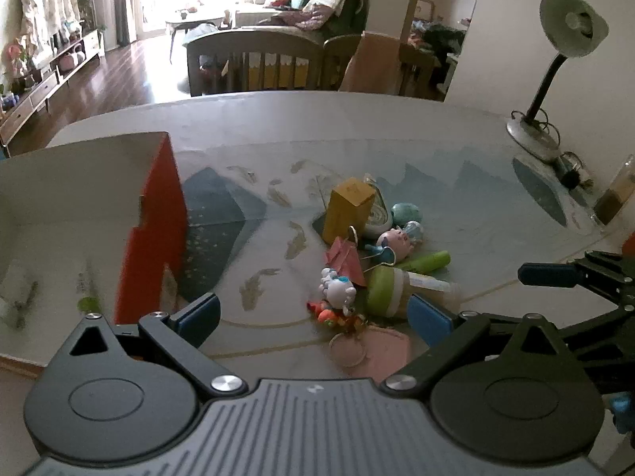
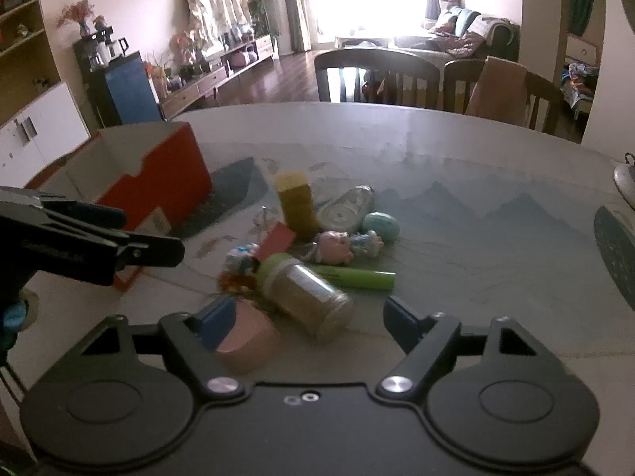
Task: Organize rigid objects
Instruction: 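Grasp the white-blue toy figure with the left tool while the right grasps the green-lid jar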
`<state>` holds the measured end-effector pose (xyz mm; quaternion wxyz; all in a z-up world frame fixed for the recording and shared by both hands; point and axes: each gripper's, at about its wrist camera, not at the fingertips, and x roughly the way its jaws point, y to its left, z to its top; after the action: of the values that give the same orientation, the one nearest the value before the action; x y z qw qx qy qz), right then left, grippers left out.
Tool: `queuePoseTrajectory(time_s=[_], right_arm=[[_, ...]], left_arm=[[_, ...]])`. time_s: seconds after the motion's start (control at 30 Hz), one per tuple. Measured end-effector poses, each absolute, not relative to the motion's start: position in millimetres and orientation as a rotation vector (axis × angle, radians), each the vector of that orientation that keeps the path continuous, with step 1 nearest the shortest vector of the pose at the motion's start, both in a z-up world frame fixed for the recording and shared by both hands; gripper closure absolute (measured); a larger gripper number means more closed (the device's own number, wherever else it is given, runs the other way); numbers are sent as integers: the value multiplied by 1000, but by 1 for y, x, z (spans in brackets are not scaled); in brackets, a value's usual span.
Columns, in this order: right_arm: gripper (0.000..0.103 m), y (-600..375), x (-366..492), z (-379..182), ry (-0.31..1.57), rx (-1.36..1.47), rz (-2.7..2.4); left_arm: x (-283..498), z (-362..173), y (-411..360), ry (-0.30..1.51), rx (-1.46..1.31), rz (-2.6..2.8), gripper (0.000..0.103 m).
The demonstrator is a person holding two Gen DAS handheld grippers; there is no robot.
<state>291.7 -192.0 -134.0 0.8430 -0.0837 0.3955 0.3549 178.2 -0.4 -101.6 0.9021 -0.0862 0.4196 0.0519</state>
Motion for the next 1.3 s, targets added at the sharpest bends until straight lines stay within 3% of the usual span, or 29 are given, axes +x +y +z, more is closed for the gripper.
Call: queuePoseTrajectory(time_s=[0.5,0.7,1.0,1.3], right_arm=[[35,-166,325,-170,864,-298,858],[40,-157,329,-177,871,-319,897],[43,-146,331,-183,871,-369,928],[52,-140,325,-185,847,-423,943]], left_arm=[[229,-141,-5,953,-166,126,4],[240,-152,0,998,-200,105,34],[252,-160,1,1036,-233,57,58],[256,-165,0,1068,-262,53,73]])
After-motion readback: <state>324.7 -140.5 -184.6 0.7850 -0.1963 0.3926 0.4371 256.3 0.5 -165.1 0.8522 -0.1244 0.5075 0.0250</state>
